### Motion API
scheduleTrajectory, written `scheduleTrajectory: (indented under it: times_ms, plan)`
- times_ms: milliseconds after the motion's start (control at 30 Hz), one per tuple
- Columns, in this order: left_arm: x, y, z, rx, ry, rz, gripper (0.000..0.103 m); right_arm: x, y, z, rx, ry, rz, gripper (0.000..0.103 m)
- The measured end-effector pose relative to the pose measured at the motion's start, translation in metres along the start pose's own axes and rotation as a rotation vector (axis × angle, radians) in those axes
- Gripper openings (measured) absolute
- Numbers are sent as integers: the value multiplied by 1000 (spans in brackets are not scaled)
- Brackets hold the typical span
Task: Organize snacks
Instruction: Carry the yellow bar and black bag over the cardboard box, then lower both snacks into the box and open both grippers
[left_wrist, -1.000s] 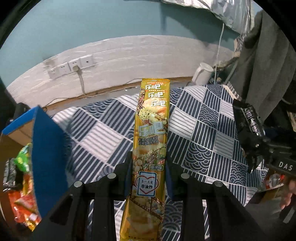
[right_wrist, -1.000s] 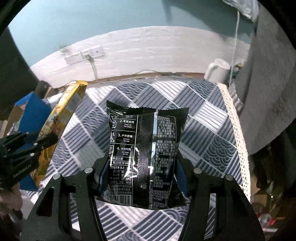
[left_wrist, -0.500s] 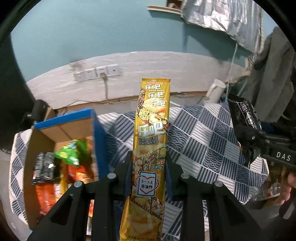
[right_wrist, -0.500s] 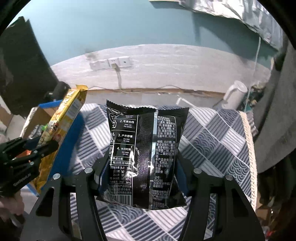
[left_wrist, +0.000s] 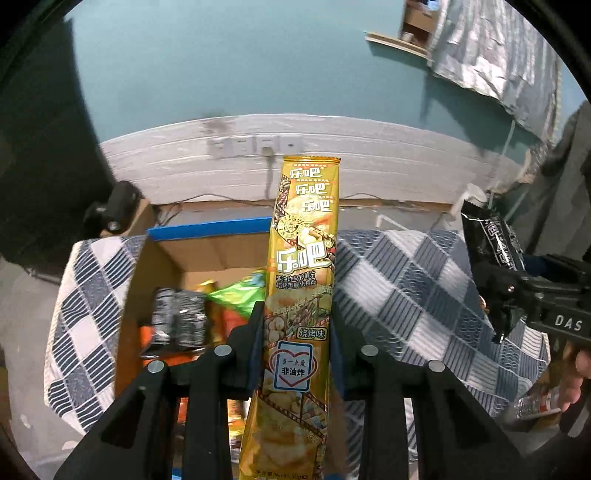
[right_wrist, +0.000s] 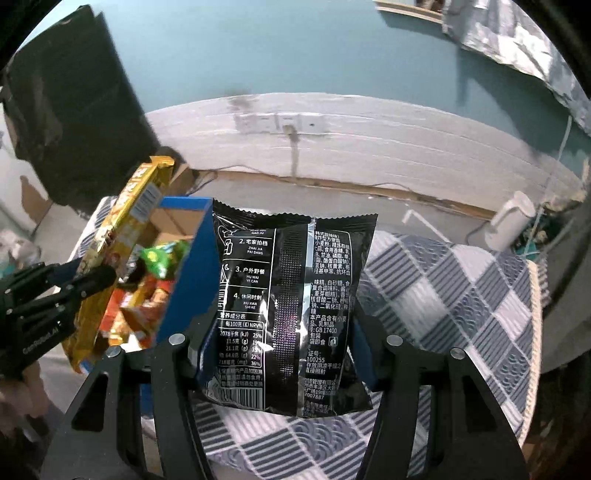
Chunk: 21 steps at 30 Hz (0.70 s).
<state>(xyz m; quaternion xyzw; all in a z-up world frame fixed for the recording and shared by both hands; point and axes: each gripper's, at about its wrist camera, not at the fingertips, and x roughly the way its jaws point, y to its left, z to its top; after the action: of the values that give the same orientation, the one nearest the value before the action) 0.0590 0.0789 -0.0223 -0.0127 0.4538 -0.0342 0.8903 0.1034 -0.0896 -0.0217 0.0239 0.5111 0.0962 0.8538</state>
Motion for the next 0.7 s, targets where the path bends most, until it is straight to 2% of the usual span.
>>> scheduleTrajectory:
  times_ms: [200, 467, 700]
  plan:
    - [5, 42, -13, -59, 13, 41, 31, 18, 36, 10, -34, 27, 40, 59]
    - [19, 75, -28, -104, 45, 75, 31, 50, 85, 22, -89, 80, 86, 59]
    - [22, 98, -35, -152, 58, 68, 31, 76, 114, 24, -136, 130, 110, 59]
